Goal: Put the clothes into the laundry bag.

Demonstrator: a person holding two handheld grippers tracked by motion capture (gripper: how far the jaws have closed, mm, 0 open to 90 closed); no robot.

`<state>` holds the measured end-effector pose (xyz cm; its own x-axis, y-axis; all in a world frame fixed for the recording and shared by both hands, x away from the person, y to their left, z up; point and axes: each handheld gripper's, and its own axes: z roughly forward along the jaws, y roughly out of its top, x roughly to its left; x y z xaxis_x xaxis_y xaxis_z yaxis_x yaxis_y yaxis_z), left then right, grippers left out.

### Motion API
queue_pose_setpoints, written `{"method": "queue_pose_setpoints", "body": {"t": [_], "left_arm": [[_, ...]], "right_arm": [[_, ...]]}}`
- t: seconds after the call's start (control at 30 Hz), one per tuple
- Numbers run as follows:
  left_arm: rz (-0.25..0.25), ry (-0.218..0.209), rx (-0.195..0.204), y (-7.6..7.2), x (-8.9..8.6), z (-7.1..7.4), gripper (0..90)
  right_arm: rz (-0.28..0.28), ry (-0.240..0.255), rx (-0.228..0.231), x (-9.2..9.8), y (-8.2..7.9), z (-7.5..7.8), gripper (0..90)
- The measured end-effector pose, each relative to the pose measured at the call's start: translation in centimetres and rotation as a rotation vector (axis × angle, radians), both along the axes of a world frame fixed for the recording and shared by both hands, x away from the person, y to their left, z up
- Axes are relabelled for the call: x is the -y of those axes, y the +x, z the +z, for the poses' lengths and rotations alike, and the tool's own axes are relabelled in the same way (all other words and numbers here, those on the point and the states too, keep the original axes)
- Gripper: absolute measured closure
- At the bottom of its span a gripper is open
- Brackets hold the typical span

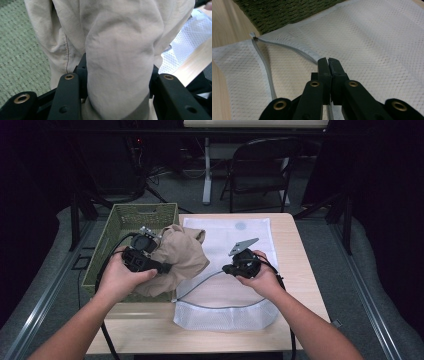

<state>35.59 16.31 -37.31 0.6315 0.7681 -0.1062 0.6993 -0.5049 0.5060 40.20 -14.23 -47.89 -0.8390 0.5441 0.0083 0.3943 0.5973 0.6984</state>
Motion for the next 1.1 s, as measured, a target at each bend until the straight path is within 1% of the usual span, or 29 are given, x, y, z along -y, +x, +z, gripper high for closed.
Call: {"method": "queue_pose_setpoints", "body": {"t": [0.07,0.2,0.33,0.47,0.7,0.83,0.9,0.93,1.1], "left_arm": [[-0.009,-0.001,-0.003,-0.3,0.1,-0.2,56.2],[-0.02,-0.018,-0.005,-0.8,0.1,-0.5,56.2],[-0.027,-0.025,-0.005,-1.1,0.1,-0.6,56.2],[-0.043,-0.021,-0.007,-1.6,0.4,-0.8,56.3],[-0.064,-0.023,-0.005,-2.2,0.9,-1.0,56.3],[-0.076,-0.02,-0.011,-2.4,1.2,-1.2,56.3],[-0.085,-0.02,-0.012,-2.5,1.5,-1.3,56.3],[-0.087,-0.021,-0.013,-2.6,1.5,-1.4,56.3],[-0.095,-0.025,-0.019,-2.7,1.8,-1.8,56.4]], "right_arm": [[0.001,-0.003,0.0,0.0,0.1,0.1,88.5],[-0.011,0.008,0.001,0.0,0.3,0.2,88.6],[-0.009,0.006,0.002,0.0,0.6,0.5,88.5],[-0.017,0.015,0.009,-0.2,1.0,0.9,88.6],[-0.028,0.016,0.01,-0.3,1.7,1.1,88.6],[-0.029,0.013,0.014,-0.4,2.0,1.2,88.6],[-0.04,0.026,0.015,-0.5,2.4,1.3,88.6],[-0.041,0.019,0.015,-0.5,2.5,1.3,88.6],[-0.054,0.019,0.013,-0.6,3.0,1.3,88.6]]}}
